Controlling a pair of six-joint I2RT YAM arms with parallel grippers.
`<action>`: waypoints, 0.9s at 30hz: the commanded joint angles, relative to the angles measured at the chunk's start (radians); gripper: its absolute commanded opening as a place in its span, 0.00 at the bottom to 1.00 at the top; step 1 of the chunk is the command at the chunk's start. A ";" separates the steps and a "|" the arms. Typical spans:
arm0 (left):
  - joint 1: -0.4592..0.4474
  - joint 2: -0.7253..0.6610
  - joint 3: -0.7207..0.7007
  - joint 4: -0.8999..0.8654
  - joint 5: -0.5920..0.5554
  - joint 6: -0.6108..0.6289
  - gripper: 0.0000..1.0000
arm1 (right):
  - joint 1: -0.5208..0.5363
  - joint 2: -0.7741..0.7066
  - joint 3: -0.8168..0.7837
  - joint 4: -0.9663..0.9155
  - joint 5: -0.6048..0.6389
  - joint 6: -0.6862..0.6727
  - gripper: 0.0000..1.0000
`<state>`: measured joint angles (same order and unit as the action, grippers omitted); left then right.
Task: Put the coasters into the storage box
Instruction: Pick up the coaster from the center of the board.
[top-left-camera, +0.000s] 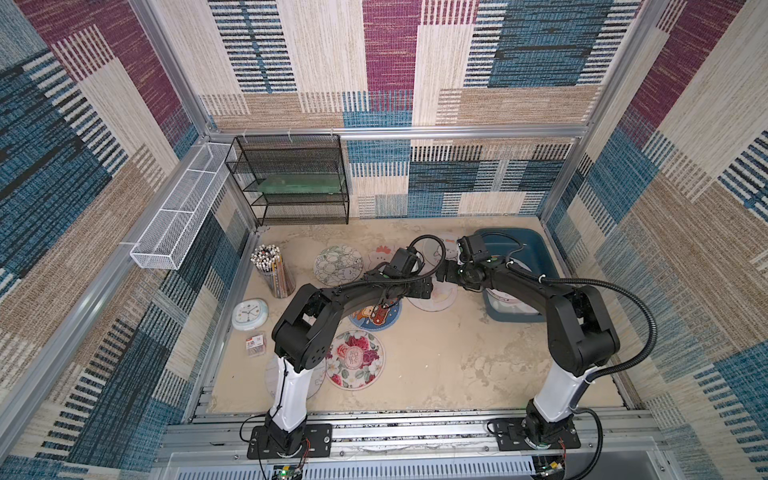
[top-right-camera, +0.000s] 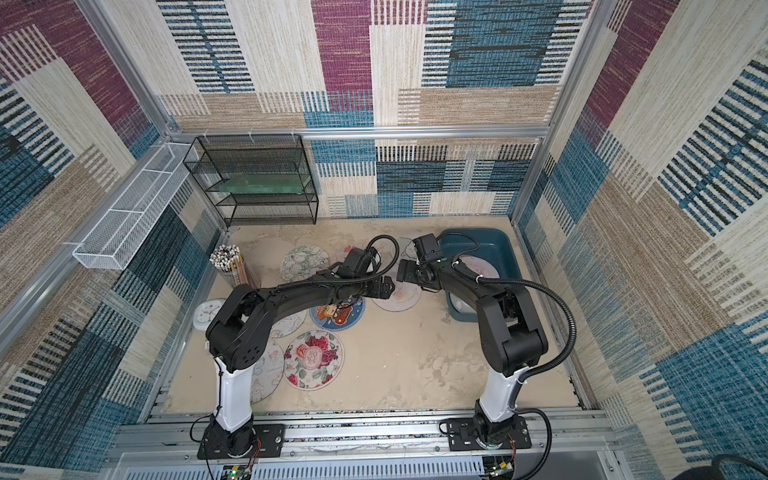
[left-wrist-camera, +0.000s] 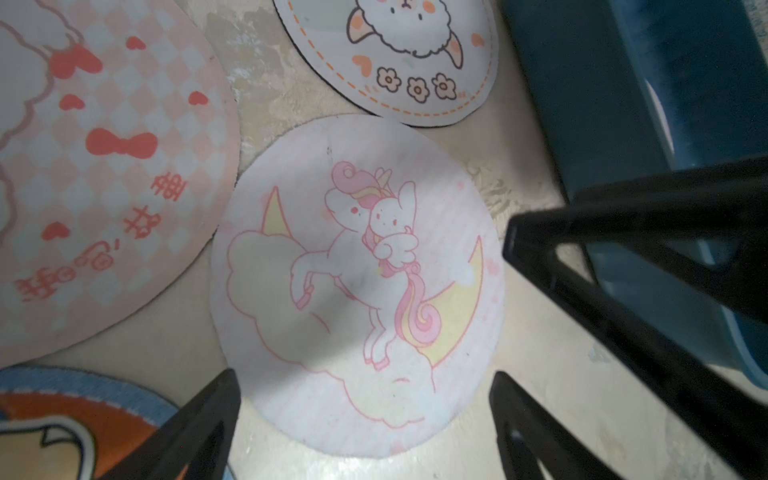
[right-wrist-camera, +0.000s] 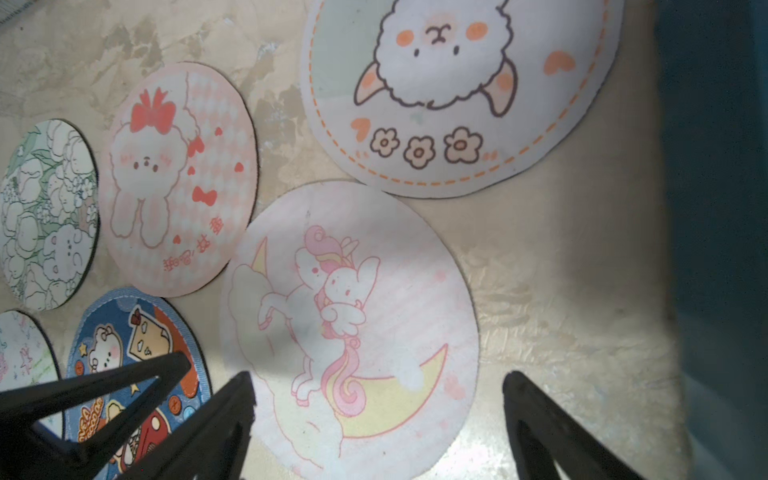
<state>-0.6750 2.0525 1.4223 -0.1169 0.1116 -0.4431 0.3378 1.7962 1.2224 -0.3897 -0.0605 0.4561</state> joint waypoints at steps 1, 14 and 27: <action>0.009 0.030 0.033 -0.038 0.023 0.015 0.92 | -0.005 0.013 -0.004 0.010 -0.028 0.018 0.95; 0.017 0.090 0.059 -0.058 0.014 0.021 0.92 | -0.031 0.058 -0.053 0.057 -0.098 0.032 0.96; 0.023 0.100 0.014 -0.023 0.043 -0.015 0.92 | -0.020 0.114 -0.057 0.099 -0.182 0.046 0.96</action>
<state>-0.6540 2.1368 1.4490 -0.0788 0.1368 -0.4458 0.3107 1.8927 1.1694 -0.2741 -0.1883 0.4824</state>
